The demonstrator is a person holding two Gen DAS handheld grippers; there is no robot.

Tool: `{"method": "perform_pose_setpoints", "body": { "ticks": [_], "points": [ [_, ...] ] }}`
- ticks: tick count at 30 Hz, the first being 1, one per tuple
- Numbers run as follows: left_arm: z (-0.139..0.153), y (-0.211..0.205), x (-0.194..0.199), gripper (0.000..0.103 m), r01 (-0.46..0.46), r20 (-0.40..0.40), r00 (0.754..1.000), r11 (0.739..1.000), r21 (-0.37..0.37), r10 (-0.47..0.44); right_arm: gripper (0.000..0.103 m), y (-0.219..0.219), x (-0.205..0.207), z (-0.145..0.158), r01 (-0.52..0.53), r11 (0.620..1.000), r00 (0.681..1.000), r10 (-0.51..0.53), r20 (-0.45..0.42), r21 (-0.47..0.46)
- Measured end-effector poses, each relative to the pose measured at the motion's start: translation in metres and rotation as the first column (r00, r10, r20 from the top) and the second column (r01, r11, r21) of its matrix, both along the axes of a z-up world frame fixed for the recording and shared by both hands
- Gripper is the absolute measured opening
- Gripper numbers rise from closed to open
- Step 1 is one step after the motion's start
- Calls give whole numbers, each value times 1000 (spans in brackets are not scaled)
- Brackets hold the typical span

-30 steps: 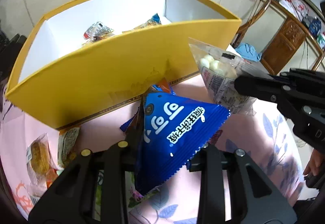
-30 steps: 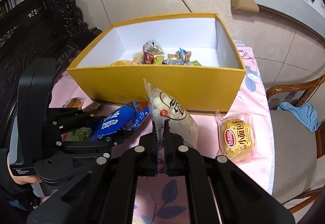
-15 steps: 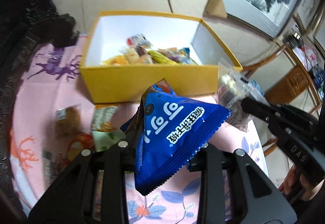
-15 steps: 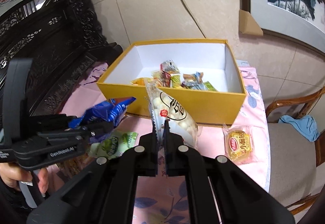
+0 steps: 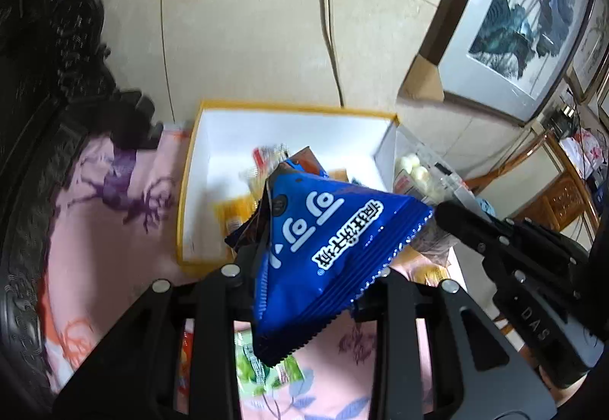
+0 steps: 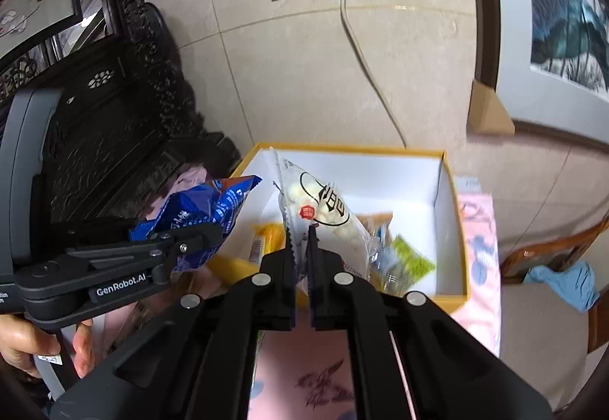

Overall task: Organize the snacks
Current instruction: 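Carry the white bag with the right tool while the left tool carries the blue bag into the box, then release both bags in the box and grasp the yellow bread bun packet with the right tool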

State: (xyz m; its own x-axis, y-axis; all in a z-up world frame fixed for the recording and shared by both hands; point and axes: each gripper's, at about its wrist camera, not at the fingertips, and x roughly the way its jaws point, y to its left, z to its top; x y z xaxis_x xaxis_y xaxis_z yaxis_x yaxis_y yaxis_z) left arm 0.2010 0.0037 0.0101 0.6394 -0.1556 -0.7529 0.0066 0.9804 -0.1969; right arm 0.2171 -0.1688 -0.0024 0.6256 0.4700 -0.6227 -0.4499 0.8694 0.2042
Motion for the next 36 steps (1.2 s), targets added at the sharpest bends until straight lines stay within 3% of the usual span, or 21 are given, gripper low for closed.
{"method": "perform_pose_setpoints", "body": {
  "ticks": [9, 10, 11, 12, 13, 17, 20, 24, 28, 31, 36],
  "points": [
    [11, 1, 45, 31, 9, -3, 1000, 999, 34, -9, 8, 10, 32, 10, 11, 999, 1000, -11, 27, -31],
    [11, 2, 51, 34, 3, -12, 1000, 999, 49, -2, 16, 11, 42, 9, 16, 998, 1000, -16, -1, -54],
    [12, 3, 53, 51, -13, -8, 1000, 998, 63, 13, 22, 12, 49, 7, 21, 997, 1000, -23, -21, -67],
    [15, 6, 55, 64, -32, 7, 999, 997, 73, 31, 35, 10, 55, 7, 35, 996, 999, -38, -34, -82],
    [18, 10, 53, 76, -46, 28, 999, 996, 72, 44, 40, 8, 57, 9, 45, 995, 998, -48, -35, -90],
    [23, 21, 42, 76, -60, 46, 997, 994, 87, 56, 53, -12, 51, 16, 55, 992, 998, -56, -10, -111],
    [16, 31, 21, 79, -79, 34, 996, 995, 68, 77, 55, -38, 39, 11, 53, 992, 997, -58, -40, -112],
    [-16, 34, -19, 81, -83, -12, 996, 996, 38, 84, 56, -83, 16, -20, 98, 983, 987, -116, -112, -157],
    [-63, 34, -65, 81, -103, -102, 990, 995, -8, 102, 56, -123, -7, -78, 170, 964, 956, -211, -204, -203],
    [-89, 32, -86, 81, -100, -189, 978, 994, -39, 91, 56, -134, -17, -115, 202, 957, 935, -252, -250, -208],
    [-99, 34, -104, 81, -83, -231, 970, 997, 0, 81, 56, -128, -13, -140, 202, 962, 926, -250, -283, -186]
  ]
}}
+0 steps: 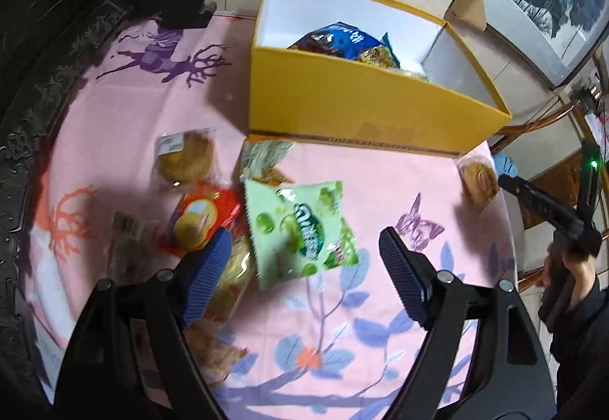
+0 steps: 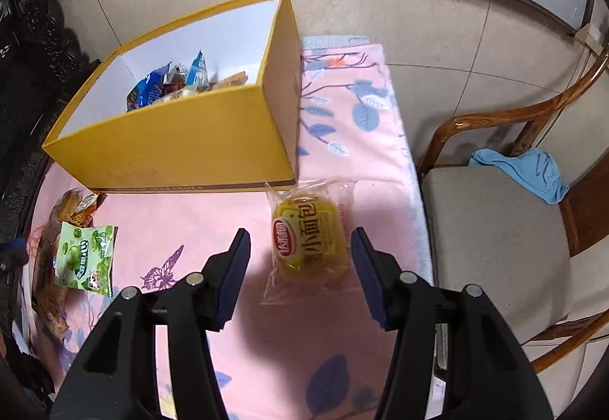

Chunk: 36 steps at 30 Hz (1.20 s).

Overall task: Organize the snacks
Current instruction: 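Release both bags in the box and grasp the yellow bread bun packet with the right tool, then lift the bread bun with right tool while left tool grasps green grape packet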

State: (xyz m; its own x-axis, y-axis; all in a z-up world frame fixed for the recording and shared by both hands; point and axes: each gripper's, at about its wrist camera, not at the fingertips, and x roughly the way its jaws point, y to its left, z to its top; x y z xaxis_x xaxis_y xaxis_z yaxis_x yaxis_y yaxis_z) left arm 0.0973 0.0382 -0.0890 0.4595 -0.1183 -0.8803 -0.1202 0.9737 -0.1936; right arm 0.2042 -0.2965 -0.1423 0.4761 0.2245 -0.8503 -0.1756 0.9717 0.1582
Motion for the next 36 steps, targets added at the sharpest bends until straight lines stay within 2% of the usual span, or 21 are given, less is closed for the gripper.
{"method": "perform_pose_setpoints", "body": {
  "ticks": [8, 10, 12, 13, 17, 21, 23, 26, 30, 31, 33, 36],
  "points": [
    [10, 21, -7, 81, -47, 6, 999, 998, 33, 47, 56, 8, 19, -28, 14, 998, 998, -18, -63, -68],
    [10, 26, -6, 81, -58, 1, 998, 998, 37, 58, 61, 10, 23, -34, 18, 996, 998, -24, -66, -89],
    [8, 30, -6, 81, -65, -10, 998, 997, 45, 66, 62, 14, 24, -40, 13, 995, 998, -18, -58, -97],
    [6, 30, -5, 81, -62, -19, 998, 997, 48, 63, 58, 15, 22, -41, 7, 995, 999, -12, -49, -102],
    [-6, 27, -6, 81, -48, -47, 998, 997, 56, 51, 55, 28, 2, -40, -38, 996, 999, 36, -29, -86],
    [-24, 20, -6, 81, -37, -84, 996, 999, 17, 38, 55, 57, -31, -38, -142, 987, 989, 139, -54, -75],
    [-33, 16, -4, 81, -30, -97, 995, 999, -27, 27, 57, 70, -48, -37, -171, 983, 984, 167, -69, -60],
    [-49, 14, 3, 81, -28, -115, 993, 996, -85, 18, 58, 80, -62, -37, -172, 984, 982, 168, -83, -46],
    [-66, 19, 10, 82, -51, -145, 989, 994, -96, 37, 58, 81, -63, -39, -156, 987, 983, 152, -102, -32],
    [-67, 20, 12, 82, -47, -137, 990, 995, -83, 36, 58, 81, -61, -38, -154, 988, 983, 150, -105, -31],
    [-69, 24, 16, 83, -45, -138, 990, 994, -104, 30, 58, 82, -59, -39, -149, 988, 984, 146, -105, -28],
    [-68, 29, 20, 83, -45, -115, 993, 984, -170, 25, 58, 84, -64, -37, -143, 989, 985, 139, -101, -32]
  ]
}}
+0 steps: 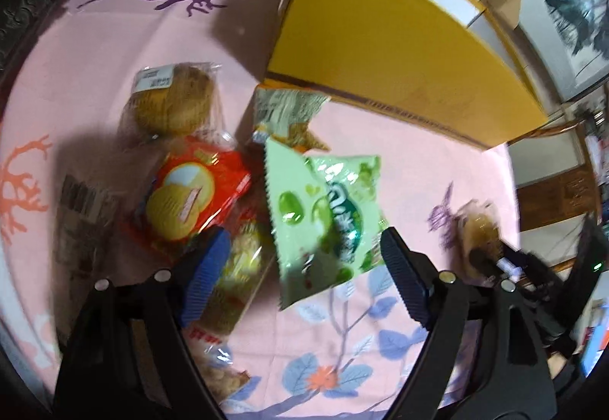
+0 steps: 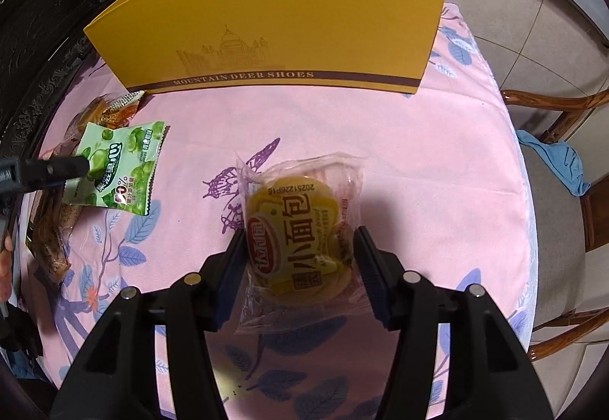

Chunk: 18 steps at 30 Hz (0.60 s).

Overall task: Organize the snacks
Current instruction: 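Lift the bread bun with right tool while left tool grasps green grape packet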

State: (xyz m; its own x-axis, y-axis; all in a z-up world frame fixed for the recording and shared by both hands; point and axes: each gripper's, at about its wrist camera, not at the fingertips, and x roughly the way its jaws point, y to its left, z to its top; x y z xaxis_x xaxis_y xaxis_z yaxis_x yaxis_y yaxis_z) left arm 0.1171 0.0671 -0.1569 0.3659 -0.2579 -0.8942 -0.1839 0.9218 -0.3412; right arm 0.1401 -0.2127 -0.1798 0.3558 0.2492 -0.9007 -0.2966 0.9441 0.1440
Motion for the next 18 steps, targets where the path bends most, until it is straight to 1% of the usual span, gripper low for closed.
{"method": "perform_pose_setpoints", "body": {
  "ticks": [4, 7, 10, 13, 18],
  "points": [
    [4, -5, 2, 83, 25, 20, 1000, 999, -31, -24, 58, -2, 1, 0, 9, 1000, 1000, -9, 0, 6],
    [5, -14, 4, 83, 65, 35, 997, 996, -59, -63, 58, -4, 1, 0, 10, 1000, 1000, -10, -2, 10],
    [1, -23, 7, 84, 89, 32, 996, 995, -48, -88, 58, -4, 2, 0, 8, 1000, 1000, -8, -3, 9],
    [-1, -28, 10, 84, 86, 30, 996, 993, -76, -84, 58, -4, 2, 0, 10, 1000, 1000, -10, -4, 12],
    [5, -43, 14, 82, 121, 84, 990, 991, -61, -115, 59, -5, 2, -1, 12, 1000, 1000, -12, -2, 14]
  ]
}}
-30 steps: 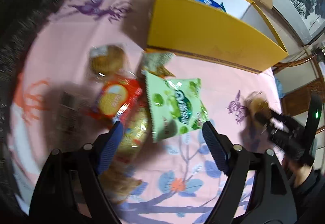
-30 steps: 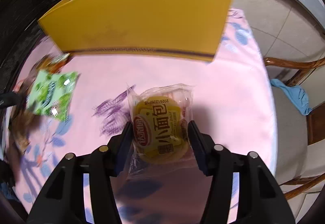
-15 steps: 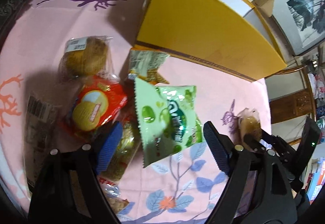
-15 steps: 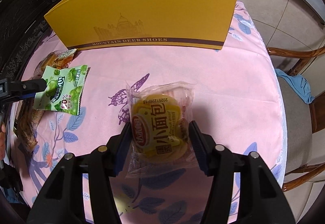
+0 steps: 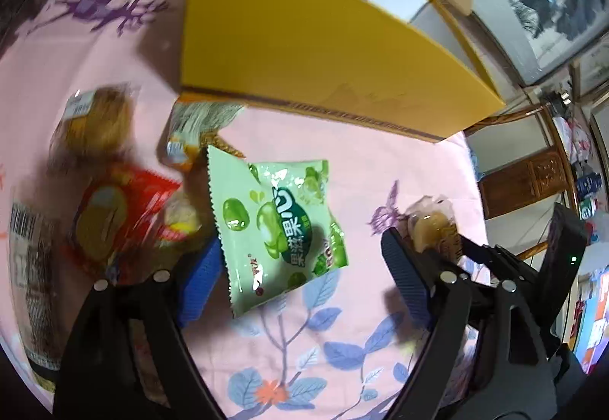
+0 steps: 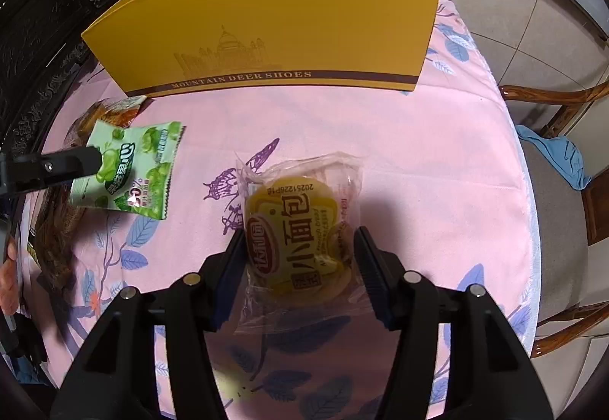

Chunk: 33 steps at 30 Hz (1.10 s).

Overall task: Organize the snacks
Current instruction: 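Lift the bread bun with right tool while left tool grasps green grape packet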

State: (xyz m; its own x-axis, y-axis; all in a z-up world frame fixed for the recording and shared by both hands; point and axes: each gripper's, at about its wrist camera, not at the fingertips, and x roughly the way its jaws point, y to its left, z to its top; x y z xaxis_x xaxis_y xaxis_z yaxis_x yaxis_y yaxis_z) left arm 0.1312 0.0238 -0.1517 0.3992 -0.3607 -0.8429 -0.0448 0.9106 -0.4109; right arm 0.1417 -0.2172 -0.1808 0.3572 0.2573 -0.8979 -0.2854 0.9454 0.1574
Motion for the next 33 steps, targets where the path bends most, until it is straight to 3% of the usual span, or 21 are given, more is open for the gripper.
{"method": "perform_pose_setpoints", "body": {
  "ticks": [1, 3, 4, 5, 9, 14, 17, 19, 24, 26, 33],
  "points": [
    [0, -3, 2, 76, 5, 2, 1000, 1000, 0, -5, 59, 0, 0, 0, -1, 1000, 1000, 1, 0, 0],
    [-7, -7, 9, 50, 13, -21, 1000, 1000, -17, -14, 59, 0, 0, 0, -1, 1000, 1000, 1, 0, -5],
    [-13, -10, 13, 25, 15, -50, 999, 999, -33, -16, 59, 0, 1, 0, -1, 1000, 1000, 1, 0, -6],
    [-15, -12, 14, 13, 16, -64, 998, 999, -39, -19, 59, 0, 1, 0, -1, 1000, 1000, 1, -2, -8],
    [-31, -34, 21, 13, 59, -124, 990, 998, -18, -60, 61, 1, 2, -1, 0, 1000, 1000, 0, -6, -11],
    [-34, -35, 25, 45, 14, -126, 992, 995, -96, -26, 60, 5, 5, -2, -33, 999, 999, 33, -14, -10],
    [-28, -46, 25, 47, 61, -105, 992, 997, -56, -67, 58, 13, 5, -2, -75, 997, 997, 75, -12, -19],
    [-24, -50, 25, 47, 81, -96, 991, 994, -76, -88, 58, 22, 3, -1, -124, 992, 992, 124, -13, -10],
    [-16, -59, 24, 43, 105, -76, 991, 991, -86, -112, 58, 38, 2, -4, -142, 989, 990, 141, -24, -51],
    [-26, -60, 25, 29, 102, -108, 988, 991, -82, -111, 58, 35, 4, -6, -130, 991, 991, 129, -38, -34],
    [-27, -69, 23, 9, 128, -73, 989, 991, -22, -130, 53, 29, 5, -5, -110, 994, 993, 110, -34, -7]
  ]
}}
